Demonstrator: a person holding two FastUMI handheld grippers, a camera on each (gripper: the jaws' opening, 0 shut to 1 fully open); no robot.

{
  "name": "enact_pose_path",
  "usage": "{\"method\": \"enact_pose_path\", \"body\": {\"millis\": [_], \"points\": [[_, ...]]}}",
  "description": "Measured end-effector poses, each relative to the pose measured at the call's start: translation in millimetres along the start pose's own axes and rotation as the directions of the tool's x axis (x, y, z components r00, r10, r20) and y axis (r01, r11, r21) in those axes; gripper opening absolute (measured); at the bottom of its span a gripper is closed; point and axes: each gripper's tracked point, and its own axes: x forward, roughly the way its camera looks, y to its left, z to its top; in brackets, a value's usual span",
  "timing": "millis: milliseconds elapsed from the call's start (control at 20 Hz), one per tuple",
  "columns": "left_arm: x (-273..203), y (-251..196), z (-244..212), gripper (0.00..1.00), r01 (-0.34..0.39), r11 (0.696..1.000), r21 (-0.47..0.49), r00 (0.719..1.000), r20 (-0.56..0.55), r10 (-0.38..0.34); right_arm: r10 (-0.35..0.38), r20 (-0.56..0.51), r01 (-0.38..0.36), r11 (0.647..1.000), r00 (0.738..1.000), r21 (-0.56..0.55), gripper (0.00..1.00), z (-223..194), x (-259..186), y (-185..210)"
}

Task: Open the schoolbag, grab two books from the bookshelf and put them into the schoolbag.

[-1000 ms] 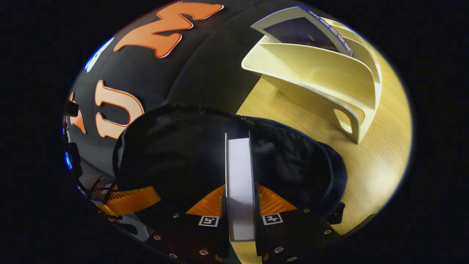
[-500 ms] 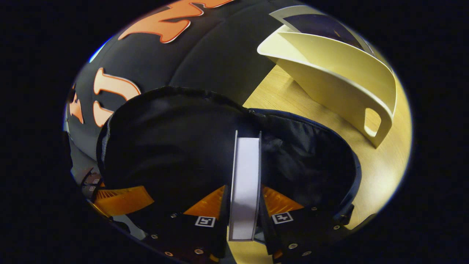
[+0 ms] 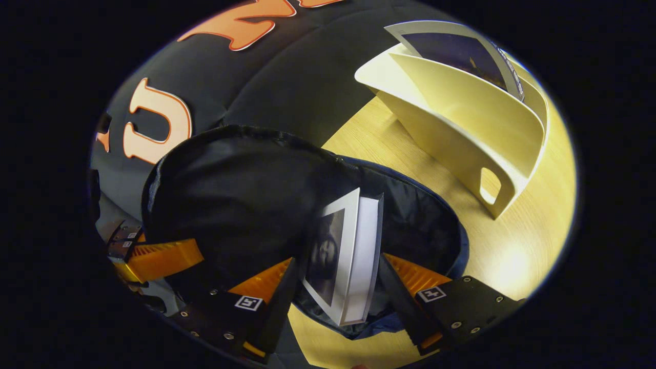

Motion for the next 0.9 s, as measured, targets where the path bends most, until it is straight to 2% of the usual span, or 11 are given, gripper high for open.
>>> {"method": "enact_pose_path", "body": {"millis": [200,300,400,650,750,900], "points": [[2.1,-2.2,-0.8,0.01,0.013,1.000,-0.011,1.000,-0.003,-0.013,0.027,-0.020,-0.028,0.998,0.999,-0.058,0.95,-2.8,-25.4,3.8],[4.2,-4.0,-1.2,0.01,0.020,1.000,-0.013,1.000,0.000,-0.020,0.057,-0.008,-0.058,0.995,0.998,-0.082,0.96,7.4,-44.1,6.5],[6.2,-4.4,-3.0,0.01,0.021,1.000,-0.005,1.000,-0.002,-0.021,0.063,0.037,-0.057,0.989,0.997,-0.139,0.95,30.3,-65.6,4.8],[9.1,-9.4,-4.1,0.01,0.031,1.000,0.003,1.000,-0.003,-0.031,0.014,0.167,0.043,0.943,0.986,-0.330,0.95,122.0,-127.4,4.1],[9.7,-9.9,-6.0,0.01,0.033,0.999,0.002,0.999,-0.005,-0.033,-0.030,0.198,0.111,0.904,0.980,-0.412,0.95,154.0,-146.0,-1.7],[11.4,-11.2,-7.7,0.01,0.036,0.999,0.000,0.999,-0.005,-0.036,-0.106,0.212,0.204,0.828,0.972,-0.523,0.96,197.7,-163.8,-9.3]]}}
